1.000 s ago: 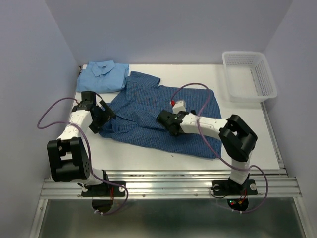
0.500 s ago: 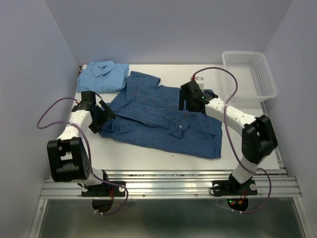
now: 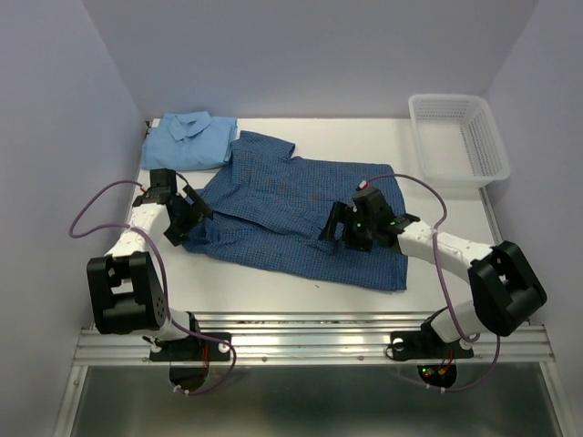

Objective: Fold and stack the long sleeve shirts
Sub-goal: Fold the shirt

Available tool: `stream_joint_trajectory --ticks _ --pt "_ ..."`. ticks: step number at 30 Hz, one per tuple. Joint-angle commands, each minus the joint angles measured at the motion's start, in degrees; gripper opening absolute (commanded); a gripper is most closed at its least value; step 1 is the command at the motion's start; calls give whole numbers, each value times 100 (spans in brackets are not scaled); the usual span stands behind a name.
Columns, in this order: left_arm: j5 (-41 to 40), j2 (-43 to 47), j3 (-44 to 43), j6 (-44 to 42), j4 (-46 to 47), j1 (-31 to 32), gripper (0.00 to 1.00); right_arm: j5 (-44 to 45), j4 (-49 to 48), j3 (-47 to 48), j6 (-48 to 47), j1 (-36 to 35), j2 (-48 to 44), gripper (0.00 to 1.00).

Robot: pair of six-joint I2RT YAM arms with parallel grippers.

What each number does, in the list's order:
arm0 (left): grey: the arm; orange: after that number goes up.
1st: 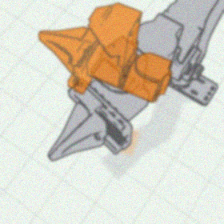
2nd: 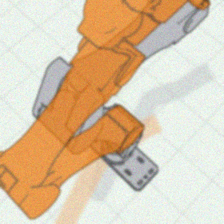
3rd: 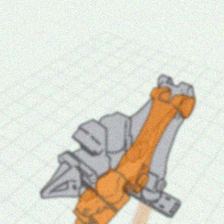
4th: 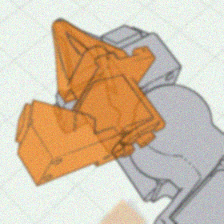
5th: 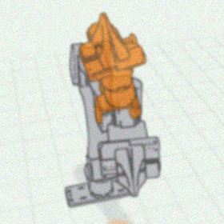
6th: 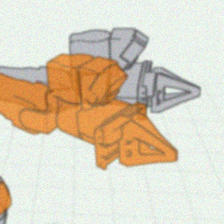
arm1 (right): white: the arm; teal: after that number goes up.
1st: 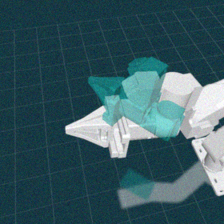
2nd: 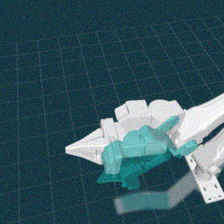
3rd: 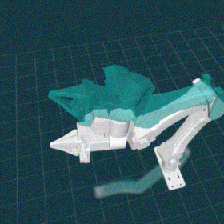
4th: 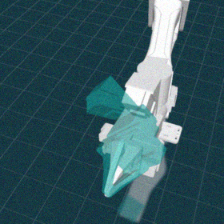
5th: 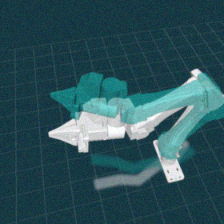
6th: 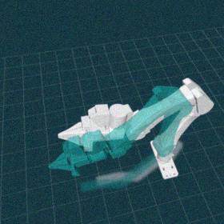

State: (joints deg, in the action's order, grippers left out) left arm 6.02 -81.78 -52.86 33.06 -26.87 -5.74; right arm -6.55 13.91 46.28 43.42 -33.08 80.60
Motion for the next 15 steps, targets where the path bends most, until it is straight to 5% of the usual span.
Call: stream_joint_trajectory --ticks 1,15 --pt "66 48 -14 -45 33 -41 99 -93 -846 118 395 -5 289 100" --pt "119 -40 13 -98 16 -33 99 593 -1242 13 1186 108 1239 100"
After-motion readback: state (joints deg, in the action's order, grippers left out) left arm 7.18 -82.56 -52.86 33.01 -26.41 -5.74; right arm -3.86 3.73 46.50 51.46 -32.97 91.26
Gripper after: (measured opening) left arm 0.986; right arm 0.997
